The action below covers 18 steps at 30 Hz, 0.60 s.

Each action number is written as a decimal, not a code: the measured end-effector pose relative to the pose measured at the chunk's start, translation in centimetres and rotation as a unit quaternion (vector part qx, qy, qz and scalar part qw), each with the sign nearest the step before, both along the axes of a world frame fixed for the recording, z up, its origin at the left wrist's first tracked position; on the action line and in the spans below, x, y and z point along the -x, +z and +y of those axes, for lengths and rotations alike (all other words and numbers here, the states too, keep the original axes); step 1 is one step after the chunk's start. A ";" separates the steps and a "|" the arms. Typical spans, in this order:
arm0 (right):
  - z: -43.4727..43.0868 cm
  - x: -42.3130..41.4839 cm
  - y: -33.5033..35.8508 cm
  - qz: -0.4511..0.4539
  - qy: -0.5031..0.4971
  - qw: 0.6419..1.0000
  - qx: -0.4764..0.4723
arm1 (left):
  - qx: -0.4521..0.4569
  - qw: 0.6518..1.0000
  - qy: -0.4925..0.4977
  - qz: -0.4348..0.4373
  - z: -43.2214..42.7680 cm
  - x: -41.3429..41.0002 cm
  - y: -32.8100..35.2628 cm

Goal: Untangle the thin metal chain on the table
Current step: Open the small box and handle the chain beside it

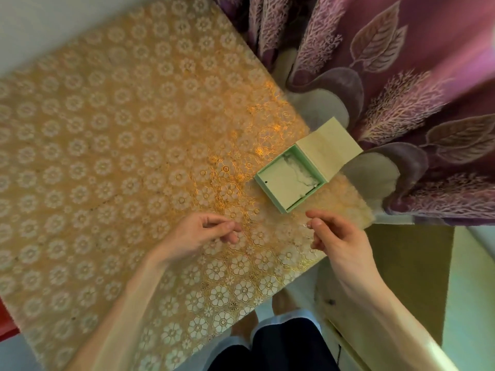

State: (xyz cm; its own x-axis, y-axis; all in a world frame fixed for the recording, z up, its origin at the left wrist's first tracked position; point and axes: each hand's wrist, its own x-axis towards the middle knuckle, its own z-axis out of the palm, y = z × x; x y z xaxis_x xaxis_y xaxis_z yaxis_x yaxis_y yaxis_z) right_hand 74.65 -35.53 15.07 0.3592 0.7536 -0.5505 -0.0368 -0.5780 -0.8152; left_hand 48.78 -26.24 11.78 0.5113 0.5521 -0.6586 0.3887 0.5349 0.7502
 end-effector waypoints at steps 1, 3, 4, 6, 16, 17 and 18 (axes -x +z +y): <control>-0.2 -0.6 -0.1 -0.008 -0.006 1.000 -0.003 | 0.000 1.000 -0.007 0.006 0.5 -0.3 0.1; -0.6 -1.8 -0.3 -0.015 -0.020 1.000 -0.006 | -0.003 0.999 -0.021 0.027 1.6 -1.0 0.1; -0.9 -2.3 -0.3 -0.019 -0.025 0.999 -0.009 | -0.008 0.999 -0.022 0.037 2.1 -1.3 0.0; -1.4 -3.2 -0.6 -0.033 -0.032 0.999 -0.012 | -0.023 0.998 -0.012 0.052 3.0 -2.1 0.0; -2.5 -5.6 -2.1 -0.125 -0.037 0.991 -0.014 | -0.223 0.961 -0.012 0.164 8.7 -8.3 1.3; -2.3 -5.4 -2.3 -0.133 -0.031 0.990 -0.017 | -0.244 0.955 -0.026 0.170 9.0 -9.2 1.8; -2.1 -5.3 -2.4 -0.140 -0.025 0.990 -0.021 | -0.264 0.948 -0.040 0.175 9.3 -9.9 2.1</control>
